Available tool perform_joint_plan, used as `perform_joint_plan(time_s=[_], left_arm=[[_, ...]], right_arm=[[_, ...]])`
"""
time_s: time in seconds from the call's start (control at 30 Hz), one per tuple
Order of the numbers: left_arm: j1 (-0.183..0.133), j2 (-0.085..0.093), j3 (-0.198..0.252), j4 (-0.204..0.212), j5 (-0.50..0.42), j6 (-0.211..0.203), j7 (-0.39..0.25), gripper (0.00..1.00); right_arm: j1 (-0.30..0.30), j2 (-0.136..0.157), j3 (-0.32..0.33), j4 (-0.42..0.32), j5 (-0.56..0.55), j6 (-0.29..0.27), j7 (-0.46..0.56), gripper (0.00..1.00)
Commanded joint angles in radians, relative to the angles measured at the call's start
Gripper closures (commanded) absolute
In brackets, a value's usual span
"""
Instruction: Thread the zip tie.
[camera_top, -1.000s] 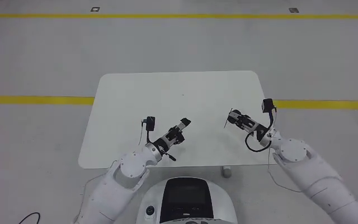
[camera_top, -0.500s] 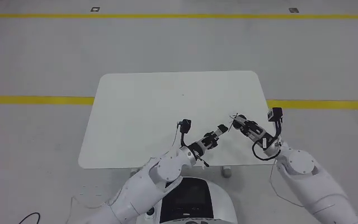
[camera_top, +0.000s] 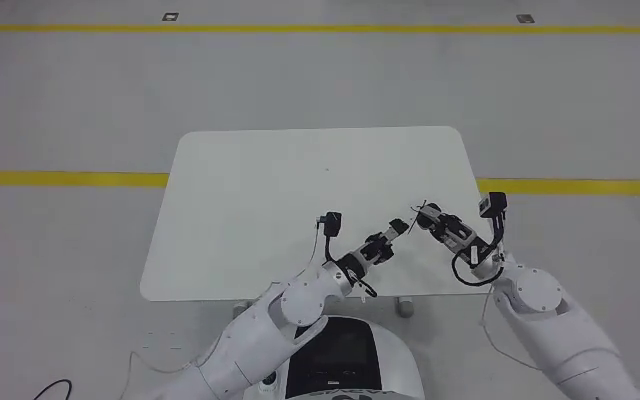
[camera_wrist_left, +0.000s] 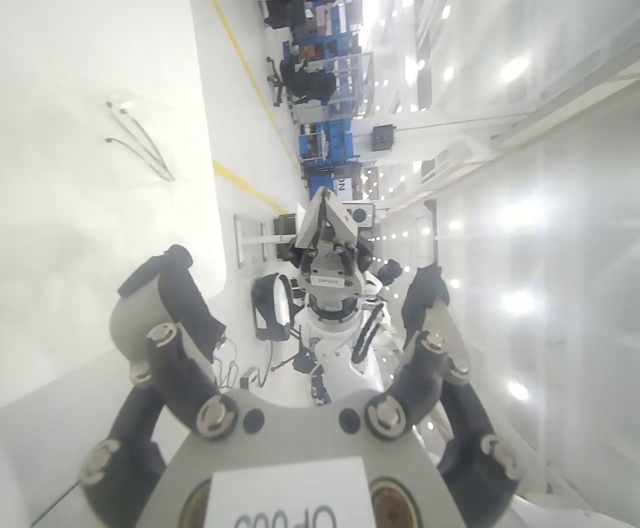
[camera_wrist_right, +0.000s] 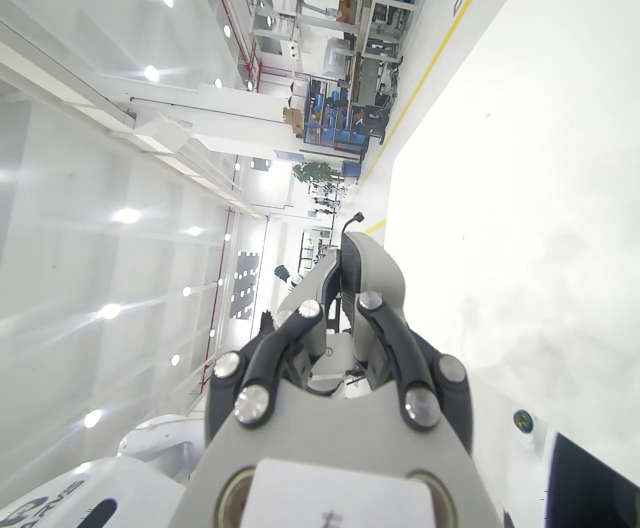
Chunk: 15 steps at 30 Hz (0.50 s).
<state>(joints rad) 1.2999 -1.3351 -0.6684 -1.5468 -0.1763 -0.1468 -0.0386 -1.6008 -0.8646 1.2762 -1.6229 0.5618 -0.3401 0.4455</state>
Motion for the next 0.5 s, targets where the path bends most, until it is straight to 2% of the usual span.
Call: perform_joint_plan(time_s=[0.0,0.17,0.2,0.47], left_arm=[[-0.006,-0.007,0.008,0.024,0.004,-0.049,0.014,0.00],[-0.035,-0.030,0.040,0.086,-0.003,-0.104,0.031,0.00],[-0.040,-0.037,0.044,0.099,-0.014,-0.119,0.052,0.00],[-0.042,-0.038,0.044,0.102,-0.016,-0.123,0.058,0.00]], right_arm=[[0.000,-0.009,0.002,0.001,0.025,0.000,-0.001,1.00],[0.000,-0.041,-0.006,0.010,0.070,0.000,0.012,1.00],[0.003,-0.050,-0.009,0.017,0.072,0.000,0.020,1.00],[0.005,-0.052,-0.009,0.020,0.071,0.000,0.022,1.00]])
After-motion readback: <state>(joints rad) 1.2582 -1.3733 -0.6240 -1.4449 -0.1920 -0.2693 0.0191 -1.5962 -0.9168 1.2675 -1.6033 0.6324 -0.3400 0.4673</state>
